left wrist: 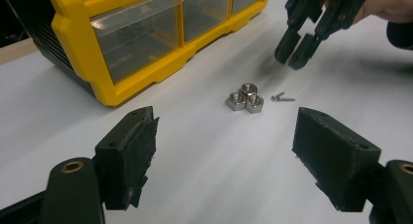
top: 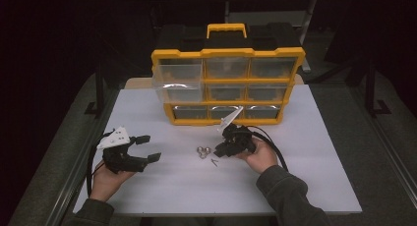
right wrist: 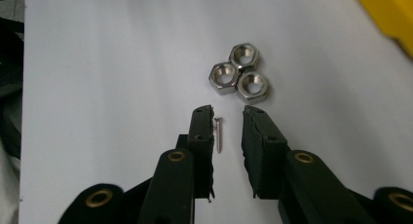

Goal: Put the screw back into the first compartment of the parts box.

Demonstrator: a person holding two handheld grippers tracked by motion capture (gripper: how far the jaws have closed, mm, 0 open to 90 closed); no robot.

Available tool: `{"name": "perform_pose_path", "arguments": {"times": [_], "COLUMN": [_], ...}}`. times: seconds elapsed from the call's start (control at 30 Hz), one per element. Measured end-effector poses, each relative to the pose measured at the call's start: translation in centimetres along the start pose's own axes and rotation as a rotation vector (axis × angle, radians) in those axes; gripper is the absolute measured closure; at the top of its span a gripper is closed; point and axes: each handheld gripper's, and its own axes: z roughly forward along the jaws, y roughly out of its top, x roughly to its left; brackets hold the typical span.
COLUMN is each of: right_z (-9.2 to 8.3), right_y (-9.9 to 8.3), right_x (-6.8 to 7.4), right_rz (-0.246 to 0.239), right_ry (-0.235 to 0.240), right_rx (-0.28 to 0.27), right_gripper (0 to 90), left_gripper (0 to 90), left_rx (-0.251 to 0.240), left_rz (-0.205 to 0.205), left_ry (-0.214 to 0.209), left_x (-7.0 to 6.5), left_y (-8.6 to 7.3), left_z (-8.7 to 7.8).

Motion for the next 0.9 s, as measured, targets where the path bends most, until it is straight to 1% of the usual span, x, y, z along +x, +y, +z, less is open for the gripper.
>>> {"name": "perform_pose_path", "arguments": {"times": [0.03, 0.07, 0.1, 0.13, 0.2, 0.23, 0.3, 0.33, 0.43, 0.53, 0.6, 0.73, 0.77, 0.87, 0.9], "right_z": [0.3, 0.6, 0.6, 1.2, 1.4, 1.5, 1.9, 2.4, 2.7, 3.0, 3.1, 3.2, 3.4, 3.4, 3.4], "right_y": [-0.2, -0.3, -0.3, -0.4, -0.4, -0.4, -0.4, -0.3, -0.4, -0.5, -0.5, -0.5, -0.5, -0.6, -0.6], "right_x": [0.0, 0.0, 0.0, 0.0, 0.0, 0.2, 0.2, 0.2, 0.3, 0.2, 0.3, 0.2, 0.1, 0.1, 0.1], "right_rz": [0.002, 0.006, 0.006, -0.001, -0.006, 0.002, -0.009, -0.03, -0.026, -0.031, -0.024, -0.028, -0.036, -0.035, -0.042], "right_ry": [0.002, 0.004, 0.004, 0.004, 0.003, 0.01, 0.008, 0.011, 0.014, 0.011, 0.001, -0.008, -0.012, -0.015, -0.023], "right_rx": [0.004, 0.007, 0.007, 0.013, 0.014, 0.021, 0.026, 0.025, 0.034, 0.032, 0.043, 0.04, 0.043, 0.037, 0.037], "right_gripper": [73.3, 73.5, 73.5, 73.9, 73.9, 74.1, 74.7, 75.1, 75.7, 76.5, 76.7, 77.5, 78.6, 79.6, 80.8], "left_gripper": [23.6, 23.6, 23.6, 23.6, 23.6, 23.6, 23.6, 23.6, 23.6, 23.6, 23.6, 23.6, 23.6, 23.6, 23.6], "left_rx": [-0.003, 0.004, 0.004, 0.006, 0.008, 0.007, 0.004, 0.004, 0.005, 0.008, 0.002, 0.003, 0.004, 0.004, 0.003], "left_rz": [-0.005, 0.003, 0.003, 0.007, 0.005, 0.004, 0.005, 0.007, 0.008, 0.012, 0.005, 0.007, 0.007, 0.009, 0.006], "left_ry": [-0.001, -0.003, -0.003, -0.001, -0.002, -0.003, -0.001, -0.001, -0.001, -0.002, -0.002, -0.002, -0.002, -0.003, -0.002], "left_x": [0.0, 0.0, 0.0, 0.0, 0.1, 0.1, 0.1, 0.1, 0.1, 0.1, 0.1, 0.1, 0.1, 0.1, 0.1], "left_y": [0.0, 0.0, 0.0, 0.0, 0.0, 0.0, 0.0, 0.0, 0.0, 0.0, 0.0, 0.0, 0.0, 0.0, 0.0], "left_z": [0.0, 0.0, 0.0, 0.0, 0.0, 0.0, 0.0, 0.0, -0.1, -0.1, -0.1, -0.1, -0.1, -0.1, -0.1]}}
